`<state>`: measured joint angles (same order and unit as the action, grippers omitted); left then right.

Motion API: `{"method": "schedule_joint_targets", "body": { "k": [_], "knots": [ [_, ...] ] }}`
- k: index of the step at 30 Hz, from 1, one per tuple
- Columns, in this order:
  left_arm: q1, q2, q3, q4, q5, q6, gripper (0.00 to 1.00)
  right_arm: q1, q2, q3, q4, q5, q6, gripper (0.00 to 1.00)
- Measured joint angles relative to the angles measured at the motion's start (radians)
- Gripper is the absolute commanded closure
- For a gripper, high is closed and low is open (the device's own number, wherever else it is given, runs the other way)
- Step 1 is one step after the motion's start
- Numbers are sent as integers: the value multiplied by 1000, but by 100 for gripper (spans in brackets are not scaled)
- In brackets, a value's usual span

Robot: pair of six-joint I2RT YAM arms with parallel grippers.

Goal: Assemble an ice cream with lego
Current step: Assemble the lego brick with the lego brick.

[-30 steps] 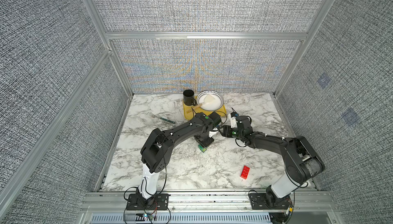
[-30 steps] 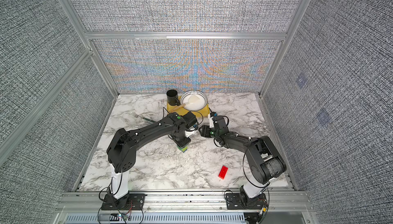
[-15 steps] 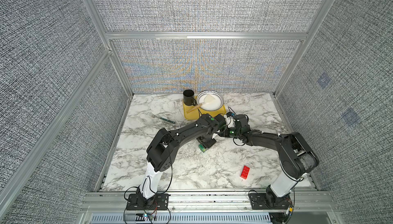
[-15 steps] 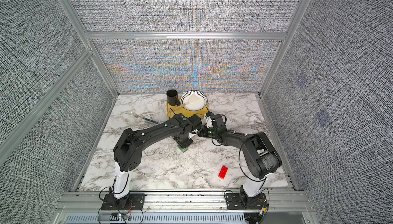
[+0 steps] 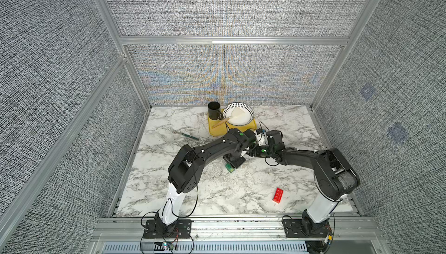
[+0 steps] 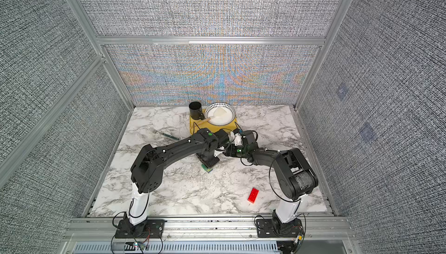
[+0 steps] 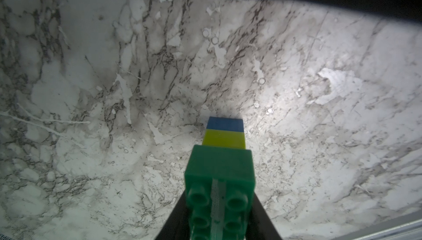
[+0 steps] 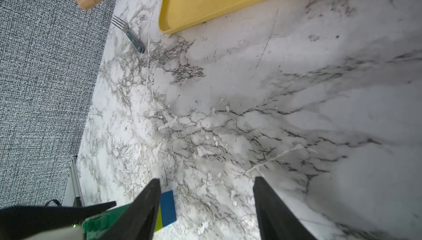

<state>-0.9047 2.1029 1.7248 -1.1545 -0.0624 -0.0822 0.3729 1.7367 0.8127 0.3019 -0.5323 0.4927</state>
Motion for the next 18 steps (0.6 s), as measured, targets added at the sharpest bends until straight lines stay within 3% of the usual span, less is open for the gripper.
{"method": "schedule_joint_targets", "body": {
  "k": [10, 15, 18],
  "knots": [
    [10, -51, 36, 62, 89, -20, 4, -48, -57, -66, 32, 2, 34, 27],
    [17, -111, 36, 87, 96, -27, 0, -78, -142, -86, -8, 80, 58, 25],
    [19, -184, 9, 98, 88, -31, 0, -82, -199, -53, -105, 202, 74, 26]
  ]
}}
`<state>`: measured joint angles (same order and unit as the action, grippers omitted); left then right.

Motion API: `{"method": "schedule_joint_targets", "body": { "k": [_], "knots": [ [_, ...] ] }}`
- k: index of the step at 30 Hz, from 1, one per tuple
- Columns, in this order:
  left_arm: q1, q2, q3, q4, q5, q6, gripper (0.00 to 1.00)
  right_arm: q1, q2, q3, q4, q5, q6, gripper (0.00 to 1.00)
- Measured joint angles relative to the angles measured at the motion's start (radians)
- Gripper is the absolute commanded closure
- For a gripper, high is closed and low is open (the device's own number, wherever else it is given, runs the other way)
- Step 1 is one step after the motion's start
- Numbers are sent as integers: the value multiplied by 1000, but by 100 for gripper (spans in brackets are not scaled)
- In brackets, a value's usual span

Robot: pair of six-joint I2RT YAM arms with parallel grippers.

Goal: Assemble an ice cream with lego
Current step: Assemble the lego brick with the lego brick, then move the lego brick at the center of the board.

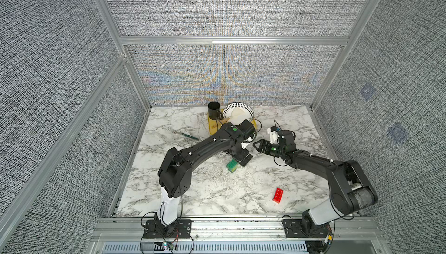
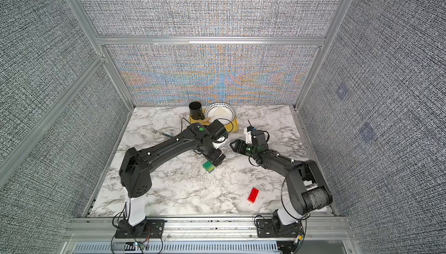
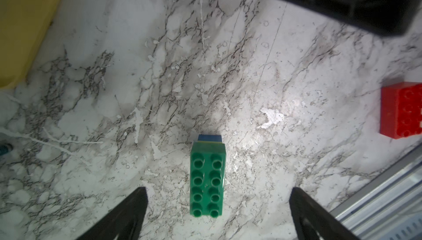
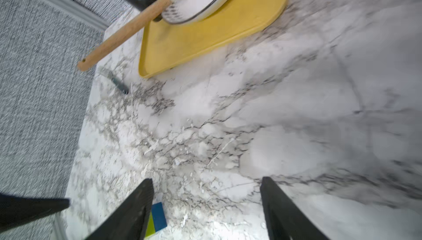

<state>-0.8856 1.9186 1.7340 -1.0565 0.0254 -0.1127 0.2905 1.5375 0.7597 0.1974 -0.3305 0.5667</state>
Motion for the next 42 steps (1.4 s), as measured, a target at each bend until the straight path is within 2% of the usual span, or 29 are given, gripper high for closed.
{"method": "schedule_joint_targets", "body": {
  "k": [5, 10, 14, 17, 20, 28, 36, 39, 42],
  "knots": [
    [11, -185, -119, 18, -88, -27, 0, 11, -55, 114, -243, 200, 51, 26],
    [42, -395, -293, 27, -210, -81, 1, 61, -188, 88, -496, 328, 121, 26],
    [51, -544, -455, 60, -292, -127, 1, 147, -308, 52, -694, 418, 208, 25],
    [53, -615, -547, 93, -331, -139, 1, 230, -361, 52, -813, 491, 283, 24],
    [55, -624, -537, 98, -348, -154, 0, 283, -369, 48, -917, 539, 368, 24],
    [56, -644, -525, 104, -328, -164, 0, 325, -380, -88, -1028, 546, 531, 24],
    [83, -687, -525, 96, -321, -164, 0, 355, -338, -159, -985, 458, 583, 25],
    [92, -688, -525, 95, -315, -164, 1, 385, -295, -156, -959, 439, 594, 28],
    [97, -687, -525, 95, -314, -164, 0, 422, -270, -150, -940, 425, 610, 39]
  ]
}}
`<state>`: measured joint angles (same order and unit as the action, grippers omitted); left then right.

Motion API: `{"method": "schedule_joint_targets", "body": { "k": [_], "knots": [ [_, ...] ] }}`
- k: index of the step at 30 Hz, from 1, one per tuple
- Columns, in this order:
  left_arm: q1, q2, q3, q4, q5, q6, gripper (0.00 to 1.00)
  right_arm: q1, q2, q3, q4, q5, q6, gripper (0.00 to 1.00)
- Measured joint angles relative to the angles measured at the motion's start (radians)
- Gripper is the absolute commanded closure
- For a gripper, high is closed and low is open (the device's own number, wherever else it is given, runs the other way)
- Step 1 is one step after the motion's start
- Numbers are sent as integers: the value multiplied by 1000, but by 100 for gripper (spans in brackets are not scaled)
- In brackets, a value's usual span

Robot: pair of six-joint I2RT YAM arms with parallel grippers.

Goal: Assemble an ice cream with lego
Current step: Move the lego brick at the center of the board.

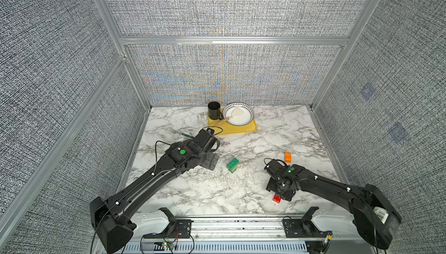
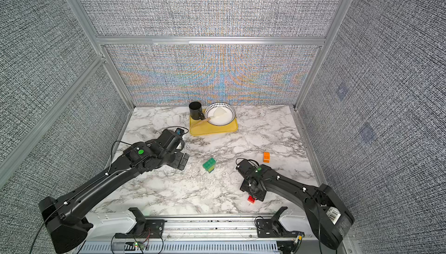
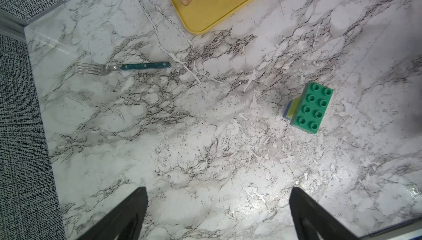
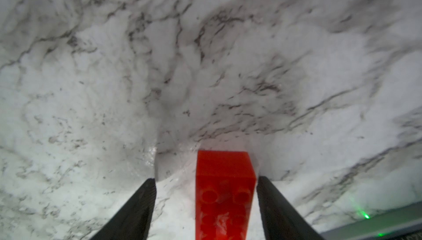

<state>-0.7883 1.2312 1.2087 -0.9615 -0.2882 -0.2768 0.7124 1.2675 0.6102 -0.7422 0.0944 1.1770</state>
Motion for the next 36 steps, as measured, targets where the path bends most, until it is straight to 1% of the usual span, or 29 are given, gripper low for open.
{"method": "schedule_joint_targets", "body": {
  "k": [1, 3, 4, 5, 7, 8, 11, 14, 19, 21, 30, 35, 36],
  "knots": [
    [1, 1, 0, 0, 0, 0, 0, 11, 6, 1, 11, -3, 5, 45],
    [2, 1, 0, -1, 2, 0, 1, 19, 18, -1, 32, -13, 13, 61],
    [3, 1, 0, -2, 2, 0, 0, 21, 26, -2, 35, -11, 15, 72],
    [4, 1, 0, -2, 3, 0, 0, 23, 34, 0, 33, -5, 16, 81],
    [4, 0, 0, -2, 3, 0, 1, 28, 52, 15, 51, -6, 13, 94],
    [5, 0, 0, -2, 4, 0, 0, 31, 68, 29, 54, -5, 10, 97],
    [5, -1, 0, -2, 10, 1, 0, 32, 145, 100, 76, -6, -12, 100],
    [7, -9, -1, -2, 12, 5, 0, 35, 240, 206, 106, 2, -48, 100],
    [13, -14, -3, -2, 11, 7, 0, 38, 362, 317, 158, 2, -98, 100],
    [17, -14, -3, -2, 11, 7, 0, 19, 407, 362, 166, 3, -119, 100],
    [32, -6, -8, -1, 18, 7, 0, -138, 630, 622, 201, 6, -264, 100],
    [47, 11, -11, 0, 23, 7, 1, -154, 750, 777, 202, 5, -336, 100],
    [50, 14, -12, 0, 24, 7, 1, -155, 764, 794, 204, 6, -346, 98]
  ]
}}
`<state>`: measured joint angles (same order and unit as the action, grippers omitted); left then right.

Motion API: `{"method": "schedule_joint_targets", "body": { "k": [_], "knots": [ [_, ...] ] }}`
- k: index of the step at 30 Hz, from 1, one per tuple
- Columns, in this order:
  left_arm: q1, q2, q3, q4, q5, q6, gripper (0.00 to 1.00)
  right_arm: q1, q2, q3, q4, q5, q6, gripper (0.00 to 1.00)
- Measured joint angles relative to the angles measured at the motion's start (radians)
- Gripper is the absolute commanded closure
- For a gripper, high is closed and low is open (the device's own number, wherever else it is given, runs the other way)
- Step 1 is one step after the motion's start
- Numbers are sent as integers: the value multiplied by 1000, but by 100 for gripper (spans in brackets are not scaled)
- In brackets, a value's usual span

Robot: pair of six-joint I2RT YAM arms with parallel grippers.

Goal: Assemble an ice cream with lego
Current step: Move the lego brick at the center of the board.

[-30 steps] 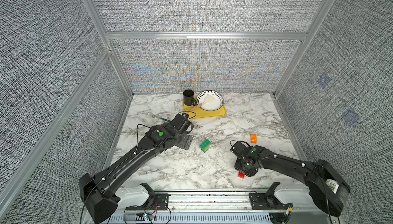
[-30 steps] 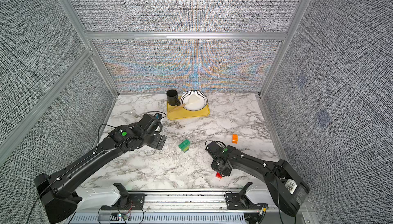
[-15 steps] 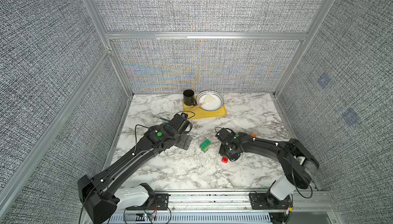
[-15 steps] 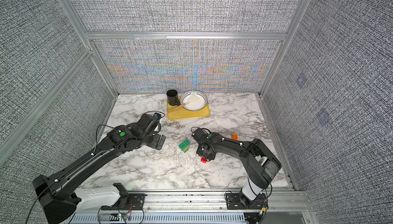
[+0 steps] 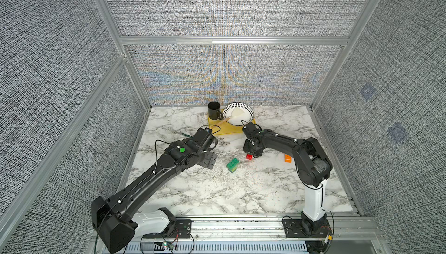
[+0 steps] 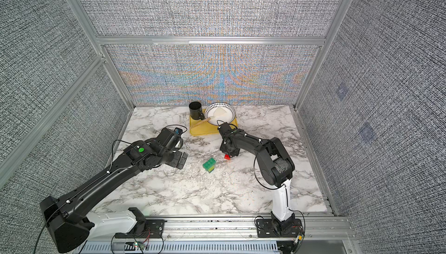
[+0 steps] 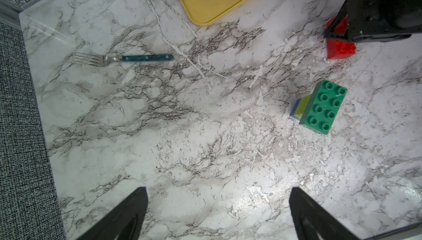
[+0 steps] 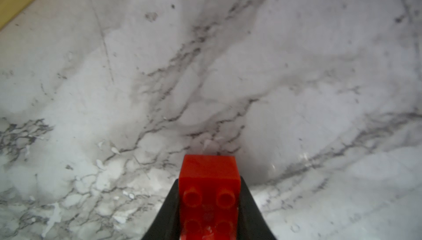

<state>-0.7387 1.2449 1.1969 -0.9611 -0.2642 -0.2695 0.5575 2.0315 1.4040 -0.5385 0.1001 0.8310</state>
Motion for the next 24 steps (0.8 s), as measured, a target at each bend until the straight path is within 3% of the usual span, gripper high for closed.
{"method": "schedule_joint_targets", "body": {
  "k": [3, 10, 12, 17, 24],
  "knots": [
    [7, 5, -3, 5, 6, 1, 0, -2, 29, 34, 21, -3, -24, 73],
    [37, 30, -5, 40, 29, 4, 0, -29, 36, 41, 95, -85, -82, 46],
    [42, 55, 9, 39, 38, 3, 0, -44, 21, 31, 111, -131, -97, 30],
    [42, 182, 126, 39, 88, -34, 0, -91, -53, 0, 175, -219, -131, 24],
    [40, 495, 434, 10, 185, -127, 6, -199, -225, -181, 307, -260, -158, 25]
  ]
}}
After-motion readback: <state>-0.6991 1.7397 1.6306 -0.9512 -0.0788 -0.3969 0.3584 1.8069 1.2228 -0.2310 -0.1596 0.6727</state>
